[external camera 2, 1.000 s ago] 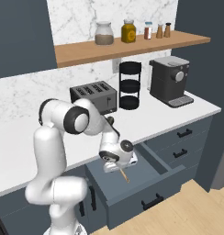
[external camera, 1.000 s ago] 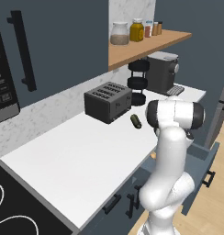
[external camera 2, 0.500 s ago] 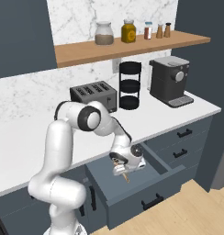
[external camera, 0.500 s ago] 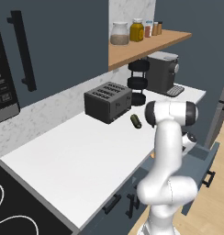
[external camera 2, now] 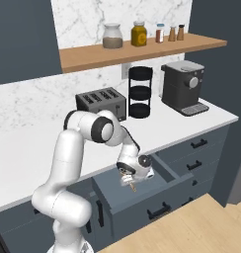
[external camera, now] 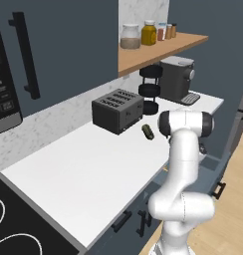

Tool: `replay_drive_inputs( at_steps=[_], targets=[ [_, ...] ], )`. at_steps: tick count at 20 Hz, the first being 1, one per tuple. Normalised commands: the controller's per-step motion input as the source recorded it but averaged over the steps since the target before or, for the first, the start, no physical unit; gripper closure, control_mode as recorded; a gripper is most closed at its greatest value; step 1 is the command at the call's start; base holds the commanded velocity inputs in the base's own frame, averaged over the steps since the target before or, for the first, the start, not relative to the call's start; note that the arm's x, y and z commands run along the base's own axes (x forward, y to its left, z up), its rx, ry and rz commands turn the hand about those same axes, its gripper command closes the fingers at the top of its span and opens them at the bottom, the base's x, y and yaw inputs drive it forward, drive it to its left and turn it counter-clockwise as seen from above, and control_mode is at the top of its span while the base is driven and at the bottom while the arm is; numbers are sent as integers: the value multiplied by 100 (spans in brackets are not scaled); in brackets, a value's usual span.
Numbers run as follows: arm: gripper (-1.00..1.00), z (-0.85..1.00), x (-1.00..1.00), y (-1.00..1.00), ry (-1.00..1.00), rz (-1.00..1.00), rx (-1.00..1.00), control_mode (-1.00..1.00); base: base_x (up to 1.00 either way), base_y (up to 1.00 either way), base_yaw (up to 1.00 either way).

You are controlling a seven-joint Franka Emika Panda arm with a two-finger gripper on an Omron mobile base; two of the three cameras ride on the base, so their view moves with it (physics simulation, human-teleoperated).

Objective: Pick the wooden spoon from the drawer and place it on the counter.

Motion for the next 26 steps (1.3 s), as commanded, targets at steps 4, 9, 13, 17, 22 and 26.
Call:
replay_drive_inputs(
  at_steps=[4, 9, 13, 17, 22, 26],
  targets=[
    [100, -24, -64, -64, 3, 0, -1, -100, 0, 0, 0],
    [100, -20, -92, -100, 3, 0, 0, -100, 0, 0, 0],
    [100, -1, -35, -72, 0, 2, 0, -100, 0, 0, 0],
    [100, 46, -15, -37, -1, 5, 0, -100, 0, 0, 0],
    [100, 100, -46, -24, -3, 3, 0, -100, 0, 0, 0],
    [100, 100, -56, -8, 0, 0, 0, -100, 0, 0, 0]
  ],
)
